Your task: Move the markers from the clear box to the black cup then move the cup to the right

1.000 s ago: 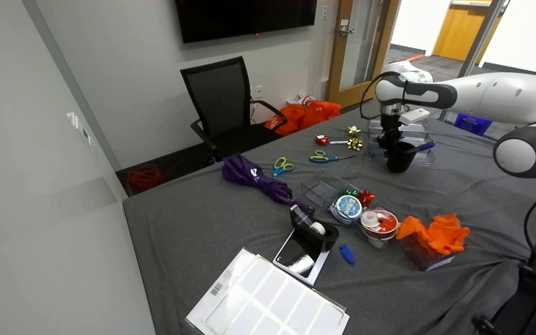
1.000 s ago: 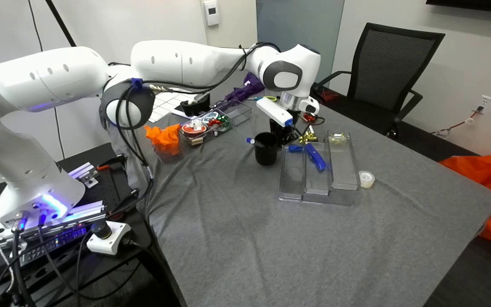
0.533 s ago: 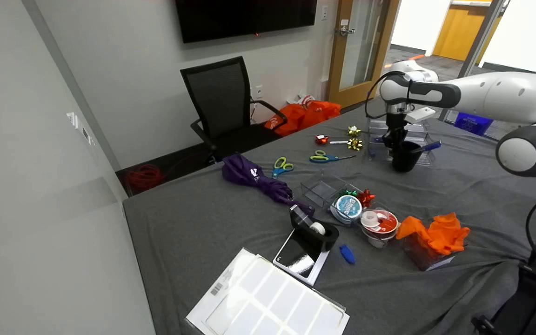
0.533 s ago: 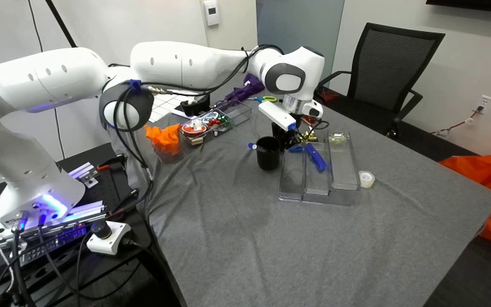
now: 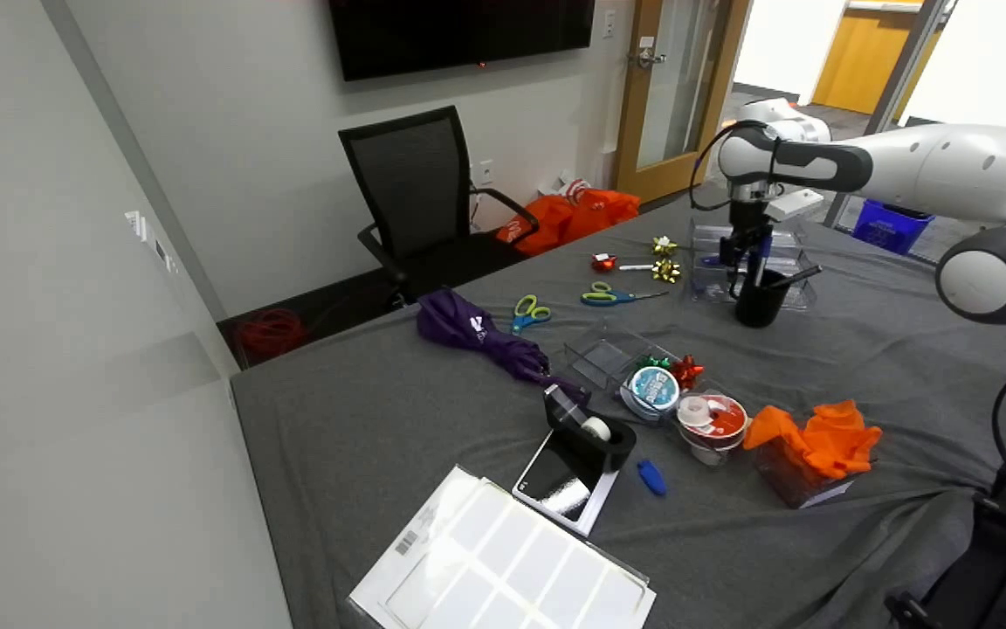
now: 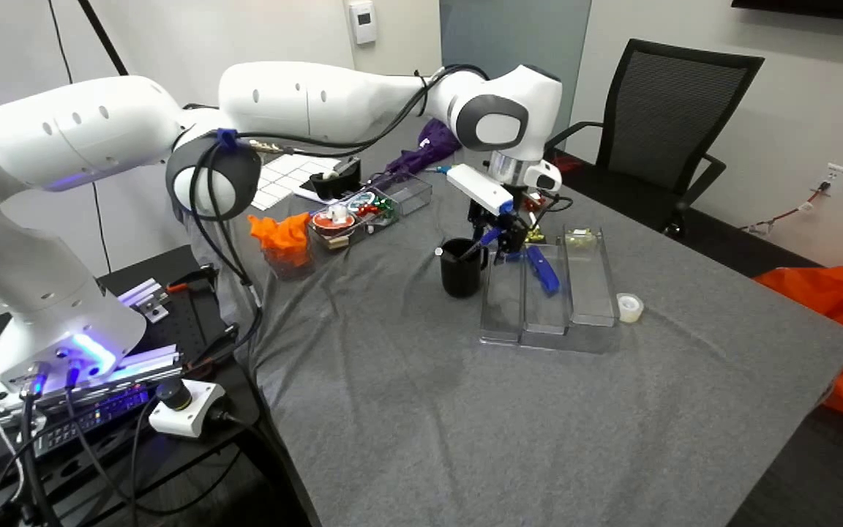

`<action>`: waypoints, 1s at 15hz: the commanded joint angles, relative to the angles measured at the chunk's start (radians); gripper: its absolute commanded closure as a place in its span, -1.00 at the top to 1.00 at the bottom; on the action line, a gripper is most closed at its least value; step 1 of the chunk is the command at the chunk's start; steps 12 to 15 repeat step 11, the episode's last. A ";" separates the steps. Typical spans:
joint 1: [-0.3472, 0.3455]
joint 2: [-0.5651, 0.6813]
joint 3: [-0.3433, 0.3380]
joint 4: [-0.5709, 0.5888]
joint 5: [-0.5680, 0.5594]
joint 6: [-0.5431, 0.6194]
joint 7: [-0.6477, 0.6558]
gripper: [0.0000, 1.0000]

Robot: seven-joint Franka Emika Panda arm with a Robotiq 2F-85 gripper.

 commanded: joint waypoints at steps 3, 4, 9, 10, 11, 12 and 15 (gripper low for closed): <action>-0.015 -0.043 0.027 -0.003 0.027 0.000 0.004 1.00; -0.015 -0.049 0.031 -0.002 0.032 0.003 0.011 1.00; -0.019 -0.080 0.047 0.004 0.060 0.043 0.047 1.00; -0.020 -0.087 0.050 0.004 0.063 0.044 0.049 1.00; -0.020 -0.095 0.051 0.004 0.066 0.046 0.049 1.00; -0.020 -0.095 0.051 0.004 0.066 0.046 0.049 1.00; -0.020 -0.095 0.051 0.004 0.066 0.046 0.049 1.00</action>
